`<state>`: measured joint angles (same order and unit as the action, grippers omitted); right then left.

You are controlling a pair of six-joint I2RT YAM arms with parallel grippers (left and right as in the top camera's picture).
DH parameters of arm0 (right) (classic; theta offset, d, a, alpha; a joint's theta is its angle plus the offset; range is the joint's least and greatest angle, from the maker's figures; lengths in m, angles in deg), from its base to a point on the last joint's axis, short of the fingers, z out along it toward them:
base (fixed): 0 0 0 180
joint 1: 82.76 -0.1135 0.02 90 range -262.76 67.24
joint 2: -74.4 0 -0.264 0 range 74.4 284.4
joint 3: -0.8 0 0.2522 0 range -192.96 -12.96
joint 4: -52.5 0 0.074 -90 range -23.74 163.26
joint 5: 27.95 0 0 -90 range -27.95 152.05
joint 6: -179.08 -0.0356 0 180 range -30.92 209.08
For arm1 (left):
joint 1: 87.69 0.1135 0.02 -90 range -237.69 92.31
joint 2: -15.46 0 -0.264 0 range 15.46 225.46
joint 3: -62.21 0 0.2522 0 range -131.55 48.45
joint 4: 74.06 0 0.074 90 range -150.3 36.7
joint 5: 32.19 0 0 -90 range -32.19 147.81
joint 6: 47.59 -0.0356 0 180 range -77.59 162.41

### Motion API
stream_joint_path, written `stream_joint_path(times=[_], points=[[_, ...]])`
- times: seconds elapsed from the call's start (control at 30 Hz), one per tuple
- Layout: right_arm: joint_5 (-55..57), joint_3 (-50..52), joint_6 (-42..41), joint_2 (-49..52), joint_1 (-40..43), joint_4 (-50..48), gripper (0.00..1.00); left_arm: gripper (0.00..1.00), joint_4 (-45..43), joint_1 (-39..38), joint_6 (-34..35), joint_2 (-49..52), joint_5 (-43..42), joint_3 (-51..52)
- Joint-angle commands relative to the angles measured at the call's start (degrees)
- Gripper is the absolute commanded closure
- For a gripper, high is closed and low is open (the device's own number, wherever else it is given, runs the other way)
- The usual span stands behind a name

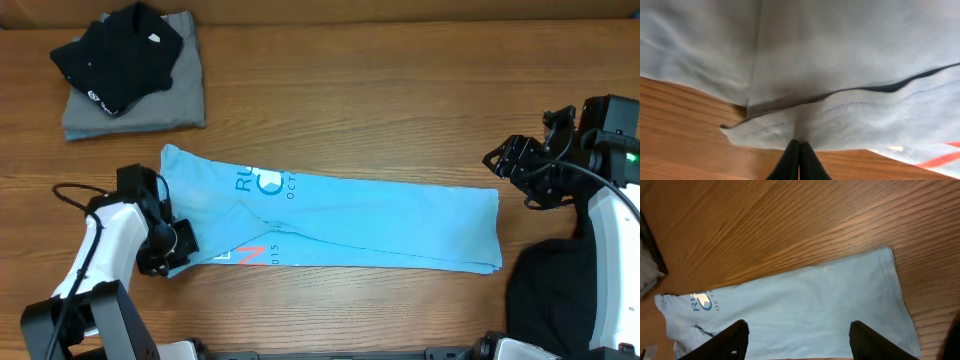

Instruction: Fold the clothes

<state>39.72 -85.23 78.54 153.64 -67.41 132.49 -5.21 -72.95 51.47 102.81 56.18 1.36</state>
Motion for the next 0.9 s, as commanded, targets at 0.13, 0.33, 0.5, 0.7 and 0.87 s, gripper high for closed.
stream_joint_path(times=[0.13,0.33,0.5,0.7,0.87], points=[[-0.50,-0.87,-0.35,-0.66,0.15,-0.11,0.32,0.57,-0.04,1.11,4.13,0.07,8.98,-3.13],[-0.48,-0.87,-0.35,-0.66,0.15,-0.20,0.32,0.55,-0.24,3.45,4.26,0.09,7.15,-0.31],[-0.46,-0.87,-0.35,-0.66,0.15,-0.31,0.32,0.55,-3.78,4.00,4.24,0.09,6.47,3.26],[-0.48,-0.87,-0.35,-0.66,0.15,-0.20,0.32,0.81,-4.79,4.00,3.58,0.09,6.45,4.33],[-0.48,-0.87,-0.35,-0.66,0.15,-0.26,0.32,0.96,-4.04,4.00,3.54,0.07,6.36,3.37]])
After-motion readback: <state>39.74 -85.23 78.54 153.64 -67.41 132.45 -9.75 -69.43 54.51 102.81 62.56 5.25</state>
